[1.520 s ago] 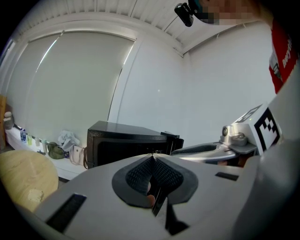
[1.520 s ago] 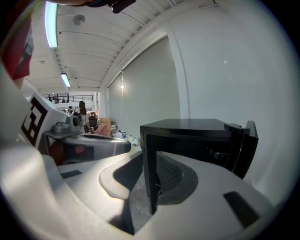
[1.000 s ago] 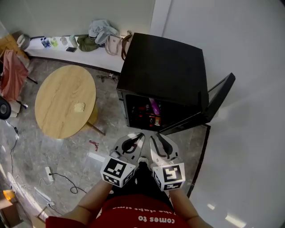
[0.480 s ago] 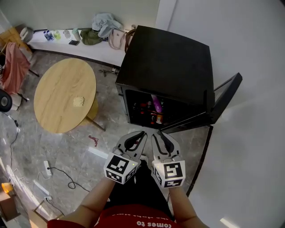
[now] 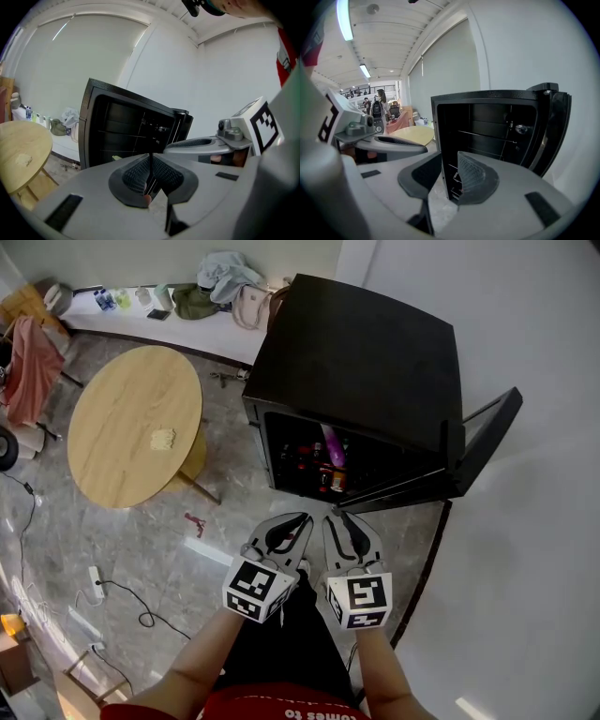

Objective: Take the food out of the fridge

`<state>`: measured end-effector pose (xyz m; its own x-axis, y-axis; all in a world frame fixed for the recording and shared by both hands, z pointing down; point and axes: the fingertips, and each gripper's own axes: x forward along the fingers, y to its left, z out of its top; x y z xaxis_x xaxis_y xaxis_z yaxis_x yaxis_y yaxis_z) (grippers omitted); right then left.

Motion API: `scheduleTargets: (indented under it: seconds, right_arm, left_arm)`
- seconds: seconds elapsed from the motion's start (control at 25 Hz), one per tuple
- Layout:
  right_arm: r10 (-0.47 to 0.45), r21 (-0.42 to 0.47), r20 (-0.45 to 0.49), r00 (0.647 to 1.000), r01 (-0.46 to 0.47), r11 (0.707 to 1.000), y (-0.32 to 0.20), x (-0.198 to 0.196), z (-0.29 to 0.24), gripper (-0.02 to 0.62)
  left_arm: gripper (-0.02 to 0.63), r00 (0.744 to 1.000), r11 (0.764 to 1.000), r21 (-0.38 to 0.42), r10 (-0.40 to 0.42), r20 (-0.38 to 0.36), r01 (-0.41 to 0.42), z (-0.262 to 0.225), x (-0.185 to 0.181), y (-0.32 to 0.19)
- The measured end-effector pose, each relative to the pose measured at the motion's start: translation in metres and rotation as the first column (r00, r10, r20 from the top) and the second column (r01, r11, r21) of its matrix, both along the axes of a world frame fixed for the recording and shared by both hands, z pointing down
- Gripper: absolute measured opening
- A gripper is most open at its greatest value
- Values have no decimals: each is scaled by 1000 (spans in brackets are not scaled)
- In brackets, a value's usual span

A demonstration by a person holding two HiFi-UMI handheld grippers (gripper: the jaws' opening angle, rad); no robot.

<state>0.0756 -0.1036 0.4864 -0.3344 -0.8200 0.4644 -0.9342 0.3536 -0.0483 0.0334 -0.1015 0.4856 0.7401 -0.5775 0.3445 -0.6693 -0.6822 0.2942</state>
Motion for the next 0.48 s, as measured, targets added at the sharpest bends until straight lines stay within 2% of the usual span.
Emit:
scheduleTargets:
  seconds: [0.48]
  right_arm:
    - [11,-32,-9,1000,-11,999,-8,3,36,89]
  left_arm:
    - [9,1000,1000,-8,-12,-14,12,15,1,-3]
